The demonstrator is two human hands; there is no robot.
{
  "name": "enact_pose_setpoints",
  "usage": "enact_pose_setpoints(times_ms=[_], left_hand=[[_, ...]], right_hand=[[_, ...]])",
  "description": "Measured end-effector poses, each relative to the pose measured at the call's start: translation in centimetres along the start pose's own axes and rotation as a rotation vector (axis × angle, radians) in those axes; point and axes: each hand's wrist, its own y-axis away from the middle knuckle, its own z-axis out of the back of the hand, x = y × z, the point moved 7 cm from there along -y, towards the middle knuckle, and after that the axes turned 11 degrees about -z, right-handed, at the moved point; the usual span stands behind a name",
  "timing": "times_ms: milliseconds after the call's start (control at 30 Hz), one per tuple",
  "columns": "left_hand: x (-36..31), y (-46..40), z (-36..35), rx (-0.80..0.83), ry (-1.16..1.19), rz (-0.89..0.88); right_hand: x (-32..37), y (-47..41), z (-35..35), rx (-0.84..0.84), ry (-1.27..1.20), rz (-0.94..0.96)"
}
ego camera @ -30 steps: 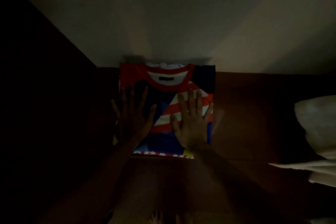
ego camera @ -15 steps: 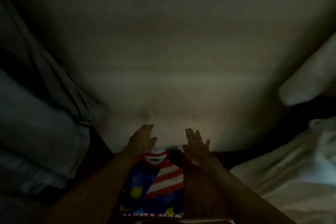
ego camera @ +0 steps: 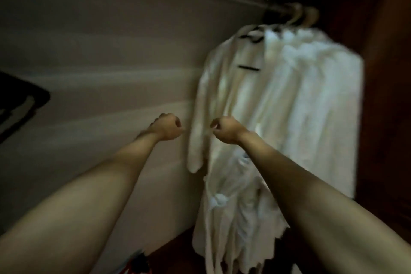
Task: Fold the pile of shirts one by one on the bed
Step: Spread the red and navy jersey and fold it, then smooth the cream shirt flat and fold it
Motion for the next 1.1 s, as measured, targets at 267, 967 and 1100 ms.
enact_pose_setpoints(times_ms=[267,967,1100], left_hand=[[-29.8,2.7,-4.1,0.188,0.111,-0.491],[-101.3,83.6,-11.2,0.592,0.349,-1.977],[-103.1,104.8,-7.8,0.716,0.415,-2.232]], right_hand=[[-18.1,22.0,12.7,-0.165,0.005,-0.431],[-24.1,129.5,22.5,-0.554,0.308,-1.876],[-12.0,145.9,19.3,-0.707,0.274,-2.163]])
